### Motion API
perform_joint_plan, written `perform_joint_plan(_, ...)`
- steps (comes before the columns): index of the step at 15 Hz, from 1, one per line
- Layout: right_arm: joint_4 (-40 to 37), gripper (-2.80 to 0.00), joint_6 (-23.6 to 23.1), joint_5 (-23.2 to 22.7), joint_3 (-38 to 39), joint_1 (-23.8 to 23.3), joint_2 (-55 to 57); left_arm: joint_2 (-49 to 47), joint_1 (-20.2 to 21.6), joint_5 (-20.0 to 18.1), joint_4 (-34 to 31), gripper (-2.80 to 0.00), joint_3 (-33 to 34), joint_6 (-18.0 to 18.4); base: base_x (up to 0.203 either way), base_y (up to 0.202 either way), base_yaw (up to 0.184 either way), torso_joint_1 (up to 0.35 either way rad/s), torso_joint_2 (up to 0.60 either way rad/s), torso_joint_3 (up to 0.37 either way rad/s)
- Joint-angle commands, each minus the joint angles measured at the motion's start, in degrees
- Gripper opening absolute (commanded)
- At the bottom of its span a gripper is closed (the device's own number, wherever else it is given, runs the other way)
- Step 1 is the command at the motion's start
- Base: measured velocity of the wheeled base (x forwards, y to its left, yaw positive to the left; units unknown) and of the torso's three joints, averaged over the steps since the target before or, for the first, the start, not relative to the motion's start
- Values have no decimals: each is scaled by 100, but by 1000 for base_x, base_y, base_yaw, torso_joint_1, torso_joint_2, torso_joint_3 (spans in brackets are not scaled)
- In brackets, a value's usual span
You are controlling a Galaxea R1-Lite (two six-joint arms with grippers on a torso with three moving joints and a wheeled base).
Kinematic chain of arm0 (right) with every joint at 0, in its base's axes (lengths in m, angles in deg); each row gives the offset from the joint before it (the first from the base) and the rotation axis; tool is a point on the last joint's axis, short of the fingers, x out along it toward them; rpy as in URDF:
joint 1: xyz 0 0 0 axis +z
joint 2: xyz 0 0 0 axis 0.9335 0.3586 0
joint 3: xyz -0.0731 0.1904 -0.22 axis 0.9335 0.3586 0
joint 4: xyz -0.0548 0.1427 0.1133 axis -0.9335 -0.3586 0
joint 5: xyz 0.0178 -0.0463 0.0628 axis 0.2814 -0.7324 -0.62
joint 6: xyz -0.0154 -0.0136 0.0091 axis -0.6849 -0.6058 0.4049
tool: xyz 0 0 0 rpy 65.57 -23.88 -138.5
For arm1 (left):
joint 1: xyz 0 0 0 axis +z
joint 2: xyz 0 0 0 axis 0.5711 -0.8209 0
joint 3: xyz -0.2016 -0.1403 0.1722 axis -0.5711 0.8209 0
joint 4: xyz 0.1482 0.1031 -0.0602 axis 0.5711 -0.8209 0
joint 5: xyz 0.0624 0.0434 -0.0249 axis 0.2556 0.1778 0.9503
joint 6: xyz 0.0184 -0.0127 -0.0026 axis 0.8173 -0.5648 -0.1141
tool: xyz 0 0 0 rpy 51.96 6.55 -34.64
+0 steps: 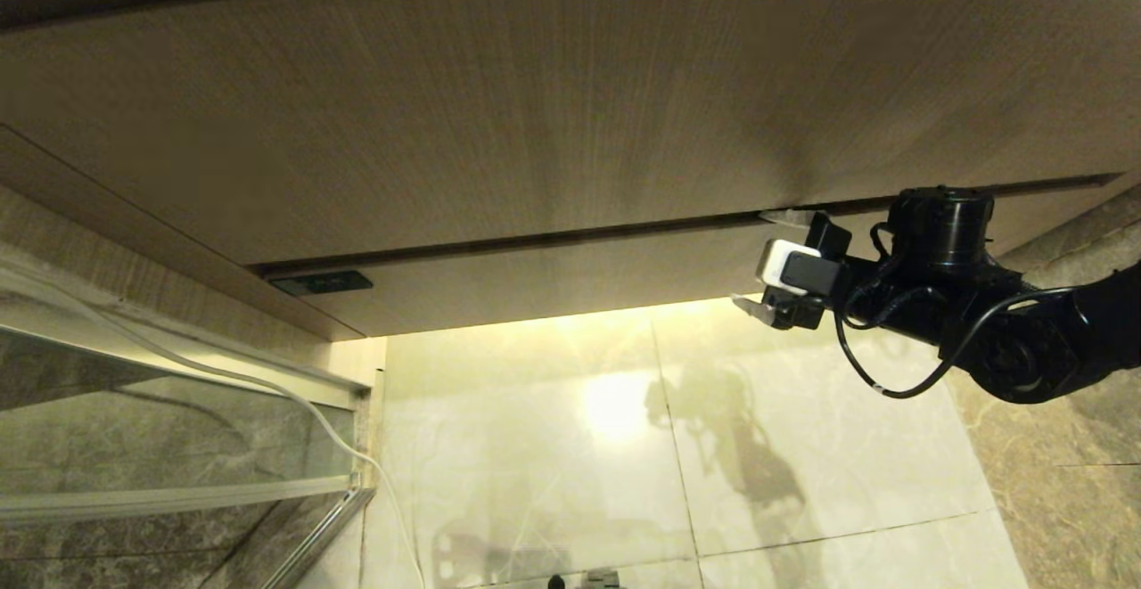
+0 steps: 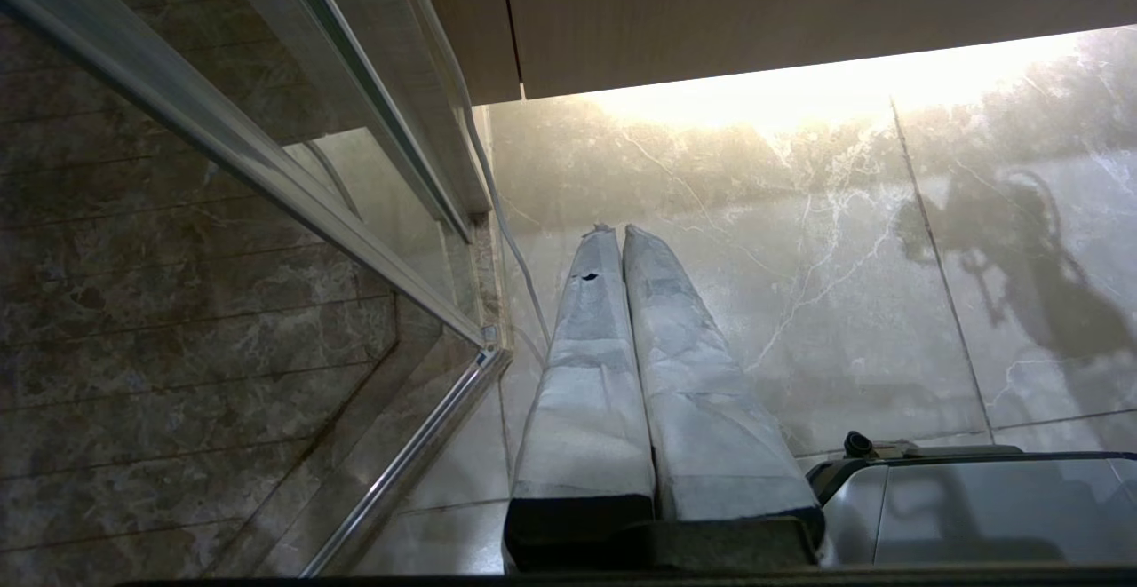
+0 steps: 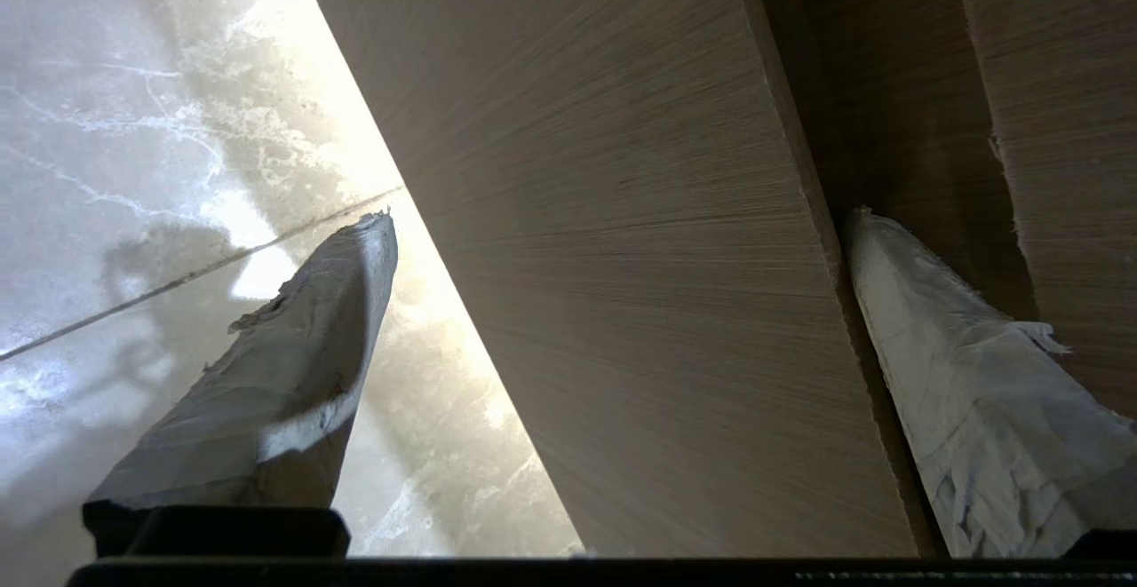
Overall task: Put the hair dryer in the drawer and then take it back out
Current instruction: Pull open the drawer
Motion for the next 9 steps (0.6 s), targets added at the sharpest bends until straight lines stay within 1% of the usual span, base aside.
perform_joint_plan(1, -289, 0, -27, 9, -5, -82, -33, 0, -6, 1, 1, -280, 0, 1, 0, 0, 0, 0, 0, 0)
perform_joint_plan(3, -485, 0, -44, 12, 7, -157, -82, 0, 2, 1, 1, -280, 0, 1, 0, 0, 0, 0, 0, 0)
perform_joint_plan(9, -580, 0, -36, 86, 12, -171, -82, 0, 2, 1, 1, -280, 0, 1, 0, 0, 0, 0, 0, 0)
